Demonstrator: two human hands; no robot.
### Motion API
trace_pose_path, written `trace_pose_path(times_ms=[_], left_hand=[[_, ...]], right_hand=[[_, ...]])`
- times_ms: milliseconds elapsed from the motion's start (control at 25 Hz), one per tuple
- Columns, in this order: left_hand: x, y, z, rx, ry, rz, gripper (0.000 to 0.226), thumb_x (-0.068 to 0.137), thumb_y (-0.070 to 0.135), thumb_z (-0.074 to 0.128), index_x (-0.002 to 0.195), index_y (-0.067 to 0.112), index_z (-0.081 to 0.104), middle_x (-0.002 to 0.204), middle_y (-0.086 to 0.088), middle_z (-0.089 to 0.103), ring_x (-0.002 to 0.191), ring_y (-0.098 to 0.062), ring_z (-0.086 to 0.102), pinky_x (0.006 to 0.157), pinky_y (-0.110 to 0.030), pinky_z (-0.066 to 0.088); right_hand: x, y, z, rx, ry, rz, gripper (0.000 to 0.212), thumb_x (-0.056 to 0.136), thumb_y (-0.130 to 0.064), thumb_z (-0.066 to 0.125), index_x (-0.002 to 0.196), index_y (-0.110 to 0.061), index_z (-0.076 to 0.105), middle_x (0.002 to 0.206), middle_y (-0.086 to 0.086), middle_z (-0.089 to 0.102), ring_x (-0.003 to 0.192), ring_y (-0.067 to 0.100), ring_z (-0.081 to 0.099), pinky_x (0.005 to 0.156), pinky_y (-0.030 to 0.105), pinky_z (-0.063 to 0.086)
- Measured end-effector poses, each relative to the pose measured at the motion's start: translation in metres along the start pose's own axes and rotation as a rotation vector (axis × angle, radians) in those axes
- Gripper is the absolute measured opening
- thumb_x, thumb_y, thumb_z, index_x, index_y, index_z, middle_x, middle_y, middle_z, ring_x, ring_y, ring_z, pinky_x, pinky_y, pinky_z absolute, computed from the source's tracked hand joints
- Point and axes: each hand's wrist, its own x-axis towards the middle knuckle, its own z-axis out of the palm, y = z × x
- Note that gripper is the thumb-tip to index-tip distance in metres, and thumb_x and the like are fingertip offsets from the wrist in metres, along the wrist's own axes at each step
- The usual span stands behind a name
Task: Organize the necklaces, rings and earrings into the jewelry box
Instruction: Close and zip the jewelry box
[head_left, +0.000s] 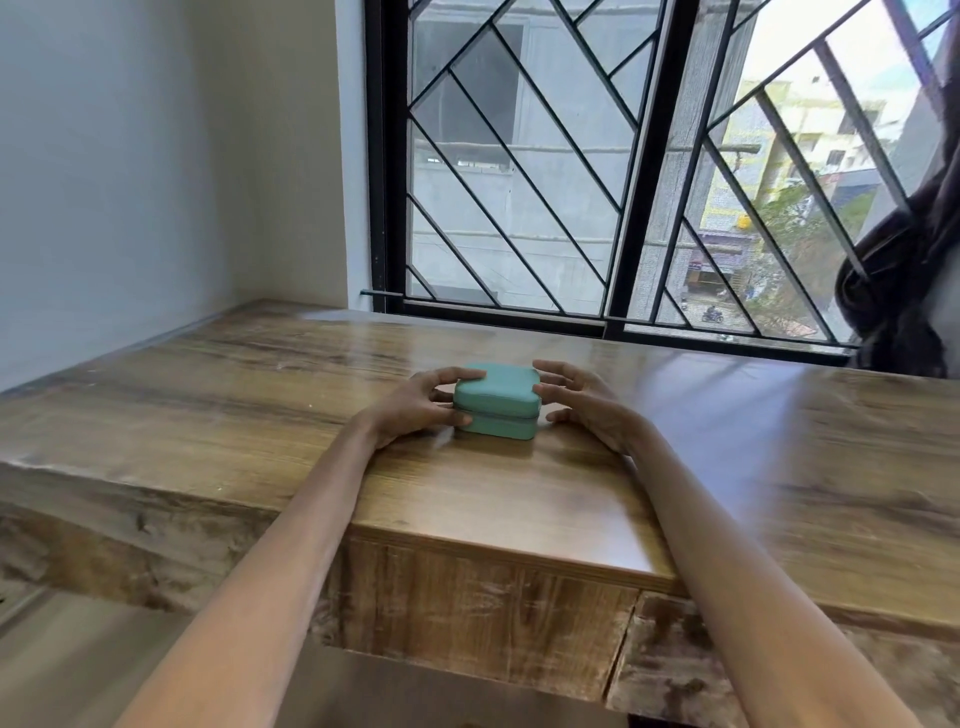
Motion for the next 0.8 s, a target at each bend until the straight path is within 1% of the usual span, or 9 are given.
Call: trace_pose_path(times_ms=[120,240,320,400,480,560,640,720,800], left_hand=[[0.003,-0.004,-0.003,0.27,0.195,0.081,0.052,0.08,0.005,0.069,0.126,0.026,0.056,0.129,-0.003,0.047,0.108,-0.014,0.052,0.079,-0.012,0.045],[0.008,-0.005,-0.003,0.518,0.408,0.126,0.048,0.082,-0.004,0.06,0.123,0.02,0.059,0.116,-0.009,0.047,0.09,-0.015,0.056,0.083,-0.023,0.05],[0.009,-0.002,-0.001,0.475,0.431,0.094,0.046,0.086,-0.007,0.045,0.125,0.015,0.058,0.113,-0.01,0.045,0.094,-0.019,0.054,0.09,-0.029,0.05],[0.008,-0.001,0.002,0.366,0.367,0.035,0.041,0.092,0.014,0.044,0.132,0.013,0.051,0.121,-0.008,0.041,0.111,-0.023,0.048,0.099,-0.037,0.045],[0.008,-0.002,0.004,0.396,0.262,-0.026,0.073,0.08,0.055,0.051,0.141,0.015,0.038,0.129,-0.004,0.034,0.117,-0.022,0.044,0.101,-0.041,0.043],[0.008,-0.003,0.006,0.493,0.222,-0.044,0.103,0.063,0.073,0.057,0.144,0.016,0.028,0.132,-0.002,0.028,0.117,-0.021,0.042,0.102,-0.04,0.043],[0.012,-0.006,0.007,0.536,0.246,-0.021,0.1,0.067,0.063,0.067,0.144,0.013,0.026,0.135,-0.006,0.028,0.123,-0.023,0.04,0.105,-0.041,0.041],[0.015,-0.006,0.007,0.544,0.249,0.008,0.081,0.08,0.042,0.068,0.144,0.014,0.027,0.139,-0.009,0.03,0.127,-0.024,0.037,0.106,-0.036,0.038],[0.015,-0.007,0.005,0.519,0.244,0.03,0.066,0.084,0.029,0.067,0.141,0.02,0.034,0.139,-0.01,0.033,0.127,-0.025,0.038,0.099,-0.029,0.037]], right_hand=[[0.001,0.001,0.001,-0.079,0.052,-0.013,0.047,0.086,-0.021,0.066,0.131,-0.017,0.052,0.113,0.004,0.054,0.096,0.013,0.055,0.074,0.026,0.054],[0.003,0.004,0.0,-0.112,0.078,-0.04,0.032,0.091,-0.013,0.059,0.122,-0.018,0.059,0.109,0.006,0.055,0.097,0.012,0.054,0.074,0.025,0.053],[0.004,0.004,0.0,-0.116,0.094,-0.045,0.031,0.091,-0.004,0.054,0.12,-0.015,0.061,0.105,0.009,0.058,0.096,0.014,0.055,0.077,0.025,0.054],[0.003,0.004,0.0,-0.124,0.112,-0.051,0.034,0.09,0.003,0.052,0.121,-0.008,0.06,0.096,0.007,0.061,0.093,0.015,0.058,0.084,0.028,0.055],[0.002,0.003,0.001,-0.115,0.103,-0.058,0.037,0.087,0.008,0.052,0.121,-0.003,0.059,0.09,0.006,0.063,0.087,0.015,0.061,0.084,0.026,0.056],[0.002,0.002,0.003,-0.097,0.071,-0.061,0.04,0.084,0.011,0.055,0.121,-0.004,0.058,0.088,0.007,0.062,0.083,0.015,0.062,0.081,0.024,0.057],[0.002,0.003,0.008,-0.101,0.049,-0.071,0.045,0.081,0.011,0.06,0.121,-0.008,0.057,0.093,0.004,0.06,0.085,0.016,0.06,0.081,0.025,0.057],[0.001,0.003,0.011,-0.132,0.048,-0.08,0.051,0.079,0.007,0.065,0.124,-0.014,0.055,0.104,-0.002,0.056,0.091,0.015,0.059,0.081,0.025,0.055],[0.0,0.003,0.01,-0.144,0.024,-0.082,0.054,0.08,0.004,0.066,0.127,-0.016,0.052,0.111,-0.005,0.057,0.096,0.016,0.059,0.085,0.027,0.053]])
